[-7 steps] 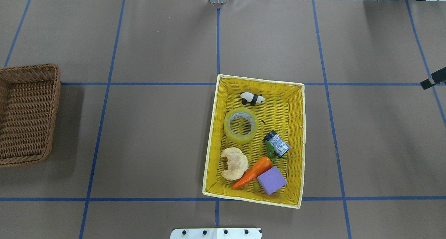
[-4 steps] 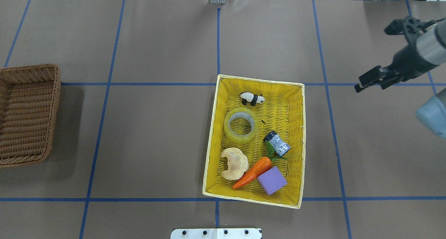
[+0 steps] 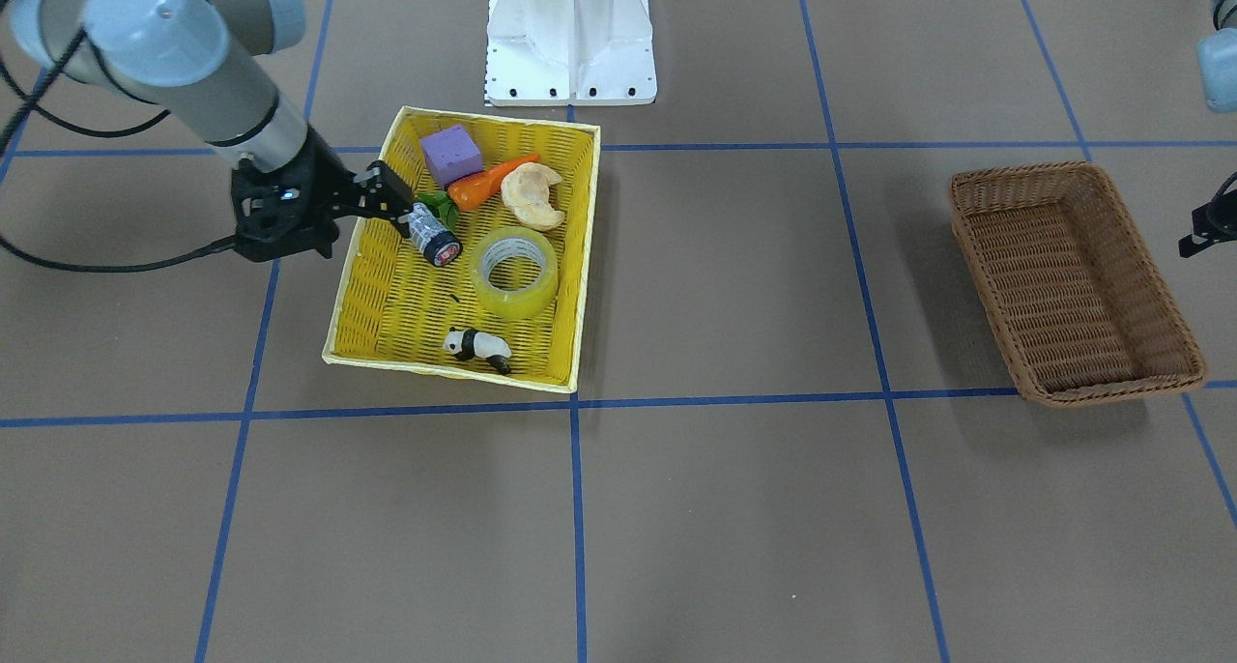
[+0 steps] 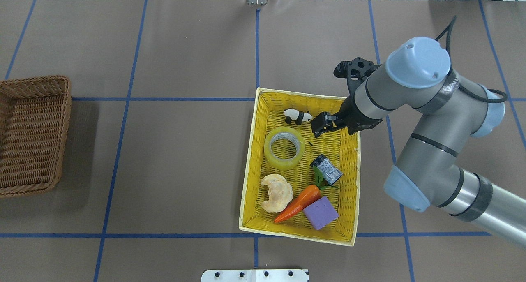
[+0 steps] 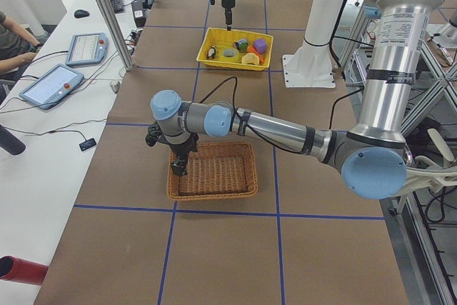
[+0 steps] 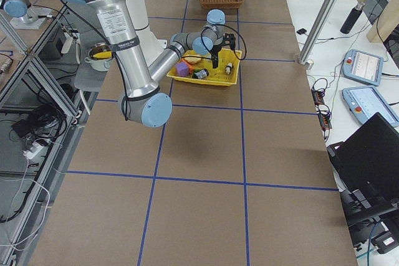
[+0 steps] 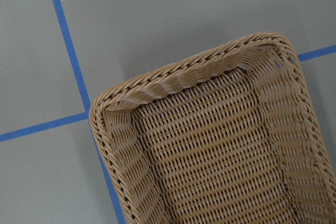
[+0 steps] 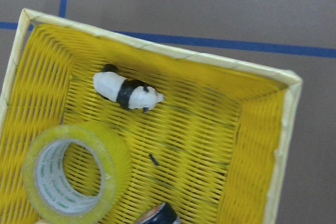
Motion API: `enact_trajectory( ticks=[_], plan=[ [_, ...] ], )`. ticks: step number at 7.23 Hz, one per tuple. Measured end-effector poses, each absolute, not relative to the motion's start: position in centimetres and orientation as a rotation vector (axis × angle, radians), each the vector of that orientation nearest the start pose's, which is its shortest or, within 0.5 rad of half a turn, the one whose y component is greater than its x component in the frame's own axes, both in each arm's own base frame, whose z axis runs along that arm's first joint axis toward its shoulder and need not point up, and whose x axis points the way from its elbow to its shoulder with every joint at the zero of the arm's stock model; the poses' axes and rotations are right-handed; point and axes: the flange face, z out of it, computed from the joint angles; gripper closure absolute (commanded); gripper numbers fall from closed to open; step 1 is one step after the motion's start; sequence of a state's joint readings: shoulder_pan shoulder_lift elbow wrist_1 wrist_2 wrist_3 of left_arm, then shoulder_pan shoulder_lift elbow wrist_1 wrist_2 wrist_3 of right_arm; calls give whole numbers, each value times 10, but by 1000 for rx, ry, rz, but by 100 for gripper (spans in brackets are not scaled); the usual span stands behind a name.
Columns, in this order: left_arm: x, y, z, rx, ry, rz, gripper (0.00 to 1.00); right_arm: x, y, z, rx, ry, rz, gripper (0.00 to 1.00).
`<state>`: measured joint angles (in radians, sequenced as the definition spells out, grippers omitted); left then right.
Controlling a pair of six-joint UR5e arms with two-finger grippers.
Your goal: Move tape to another basket
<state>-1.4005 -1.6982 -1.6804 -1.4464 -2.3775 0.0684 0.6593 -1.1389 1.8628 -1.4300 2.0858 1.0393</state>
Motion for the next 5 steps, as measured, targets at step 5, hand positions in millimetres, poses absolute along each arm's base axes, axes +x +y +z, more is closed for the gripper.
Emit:
enact_trajectory(
  ticks=[5],
  plan=[
    [31, -544, 547, 69, 813, 272, 1, -495, -424, 282, 25, -903, -83, 12]
  ],
)
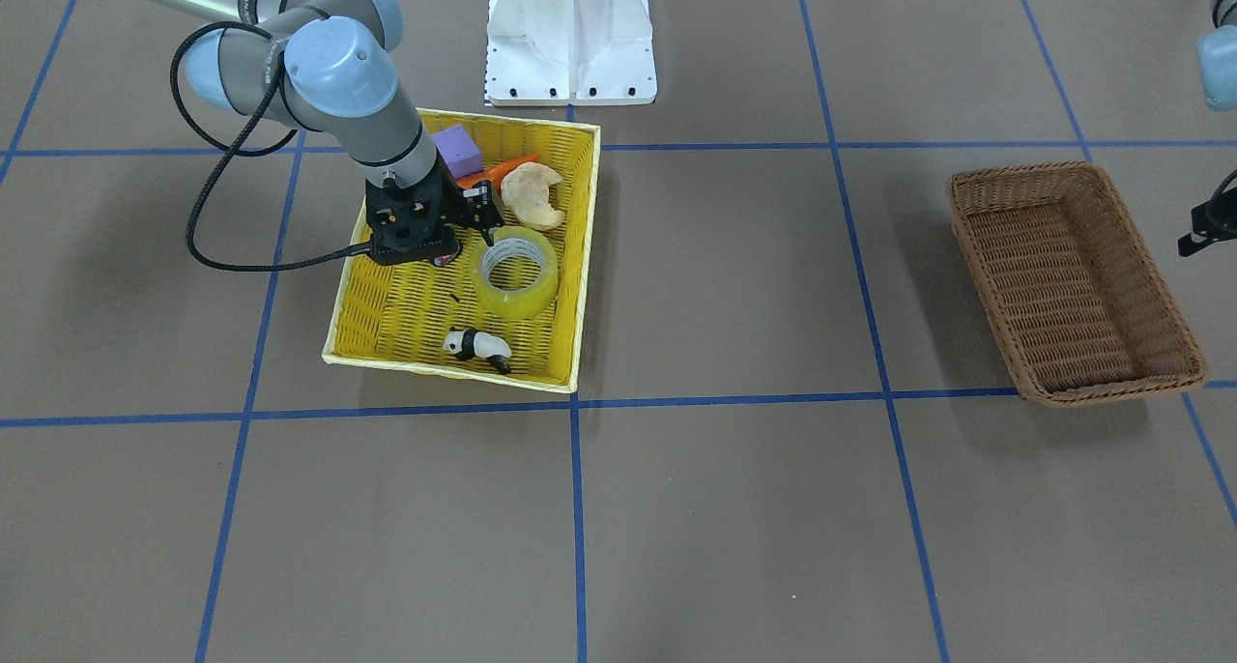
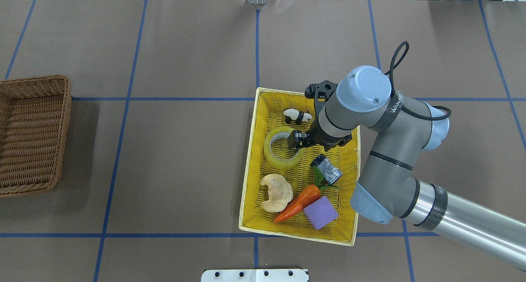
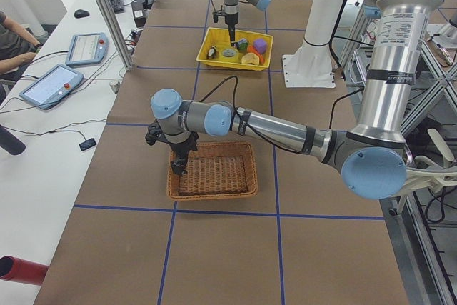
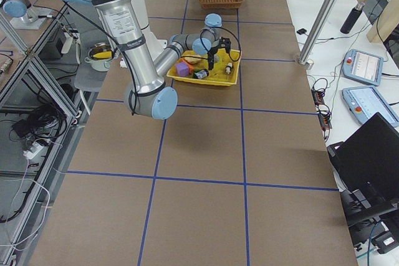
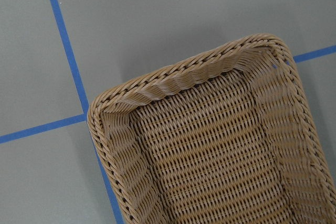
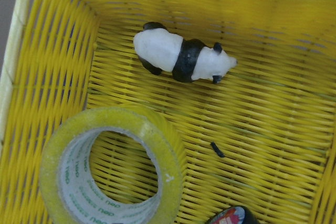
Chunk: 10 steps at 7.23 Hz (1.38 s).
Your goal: Move tape to another basket
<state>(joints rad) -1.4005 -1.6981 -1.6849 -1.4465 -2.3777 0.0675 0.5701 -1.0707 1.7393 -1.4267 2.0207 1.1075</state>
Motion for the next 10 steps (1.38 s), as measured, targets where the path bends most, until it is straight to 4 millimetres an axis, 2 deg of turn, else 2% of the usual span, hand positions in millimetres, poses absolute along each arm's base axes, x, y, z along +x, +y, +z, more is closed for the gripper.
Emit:
enact_trajectory(
  ticks=[4, 5, 7, 8, 9, 10],
  plan=[
    [31, -544, 548, 68, 813, 271, 2, -515, -425, 294, 26, -898, -91, 19],
    [31, -544, 548, 68, 813, 271, 2, -520, -428, 294, 34, -914, -90, 19],
    [31, -544, 548, 67, 813, 272, 1, -521, -438, 285, 47, -936, -80, 30],
    [31, -544, 548, 67, 813, 272, 2, -521, -441, 285, 46, -935, -76, 31],
    [31, -544, 549, 66, 813, 272, 1, -522, -442, 289, 42, -930, -74, 42],
    [31, -544, 550, 66, 813, 271, 1, -524, -443, 291, 39, -925, -73, 99]
  ],
)
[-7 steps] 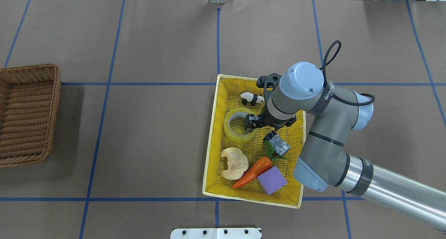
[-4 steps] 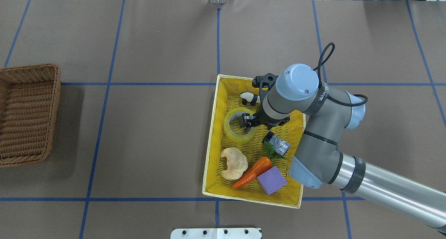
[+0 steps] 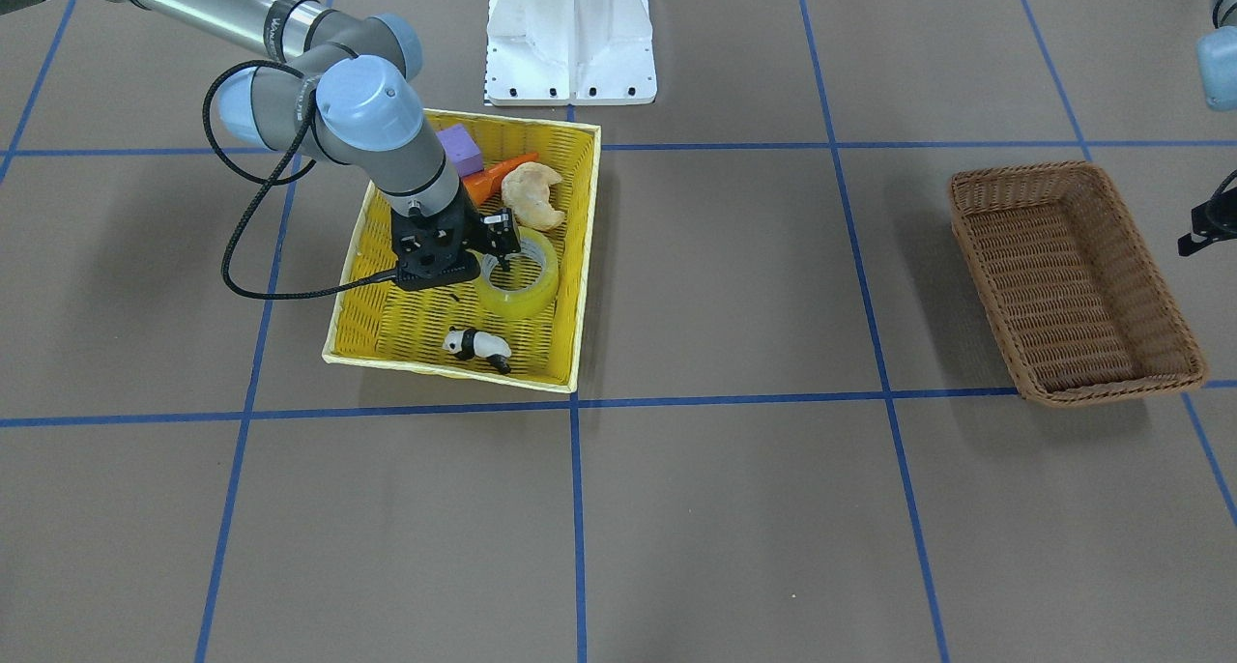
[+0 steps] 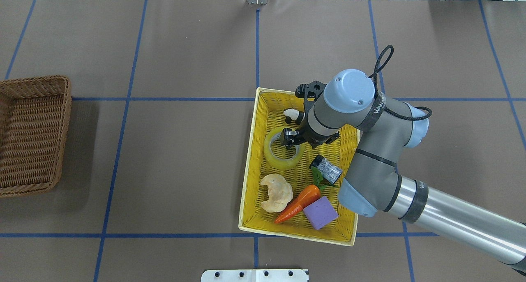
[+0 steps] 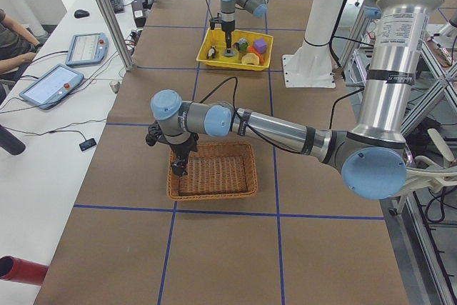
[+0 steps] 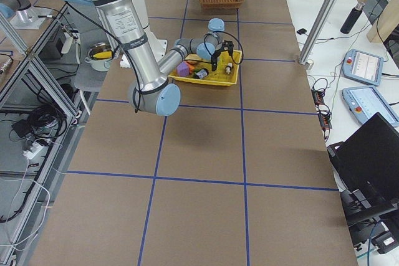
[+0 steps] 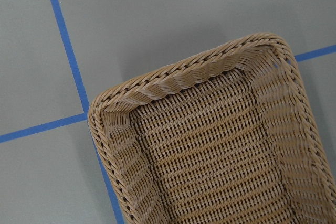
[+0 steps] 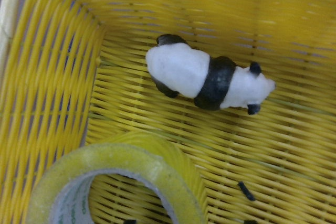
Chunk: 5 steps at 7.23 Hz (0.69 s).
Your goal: Move tape to another basket
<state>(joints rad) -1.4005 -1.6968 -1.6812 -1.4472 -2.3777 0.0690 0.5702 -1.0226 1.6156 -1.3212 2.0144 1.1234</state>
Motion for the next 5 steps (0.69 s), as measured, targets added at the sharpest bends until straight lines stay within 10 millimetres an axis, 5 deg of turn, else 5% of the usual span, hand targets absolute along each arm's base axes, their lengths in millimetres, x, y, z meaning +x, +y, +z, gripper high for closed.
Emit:
enact_trajectory(
  ticks=[5],
  plan=[
    [31, -544, 548, 68, 813, 272, 1, -511, -444, 271, 14, -975, -31, 100]
  ],
)
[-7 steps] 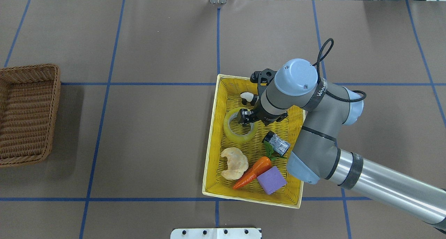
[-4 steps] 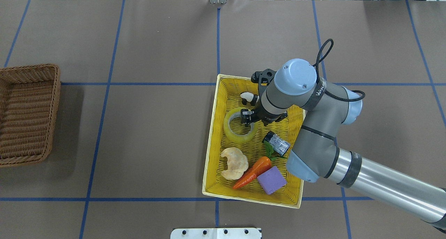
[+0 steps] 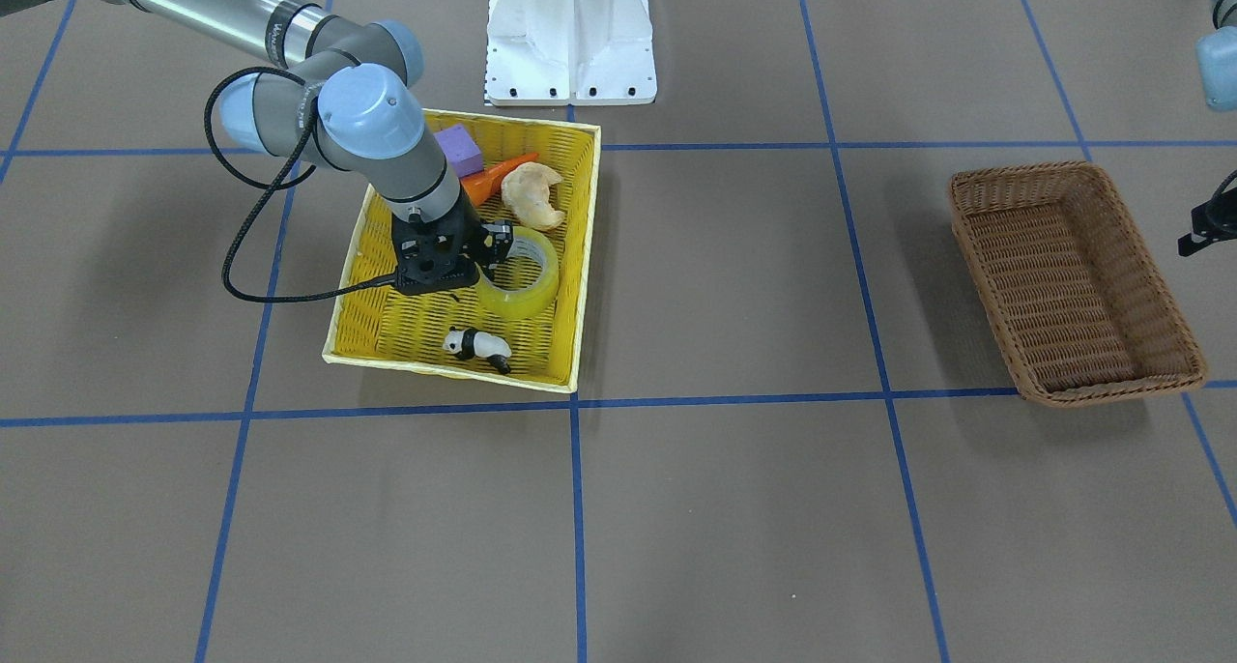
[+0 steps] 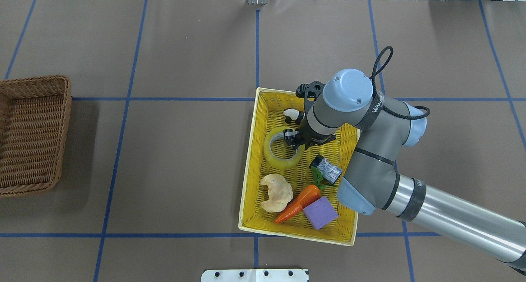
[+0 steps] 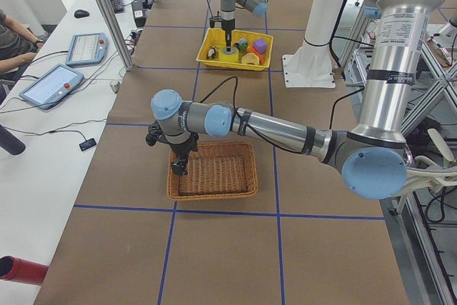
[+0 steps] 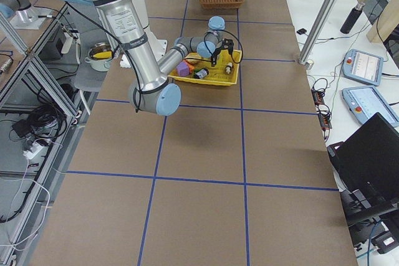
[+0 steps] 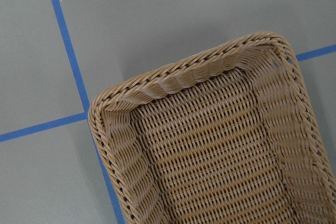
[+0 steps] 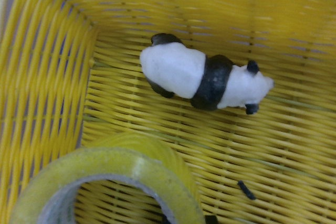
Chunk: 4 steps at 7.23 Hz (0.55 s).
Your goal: Move tape to another basket
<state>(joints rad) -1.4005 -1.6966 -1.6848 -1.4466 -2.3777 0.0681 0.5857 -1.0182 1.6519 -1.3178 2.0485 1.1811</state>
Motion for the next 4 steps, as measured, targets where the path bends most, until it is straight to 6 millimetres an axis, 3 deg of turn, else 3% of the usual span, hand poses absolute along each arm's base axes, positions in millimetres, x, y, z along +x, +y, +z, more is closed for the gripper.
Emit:
enact_trajectory(
  ticks=[2, 4],
  plan=[
    [34, -544, 543, 70, 849, 272, 1, -473, -454, 242, -18, -1060, 7, 100],
    [42, -545, 527, 70, 961, 254, 1, -451, -455, 225, -22, -1165, 47, 100]
  ],
)
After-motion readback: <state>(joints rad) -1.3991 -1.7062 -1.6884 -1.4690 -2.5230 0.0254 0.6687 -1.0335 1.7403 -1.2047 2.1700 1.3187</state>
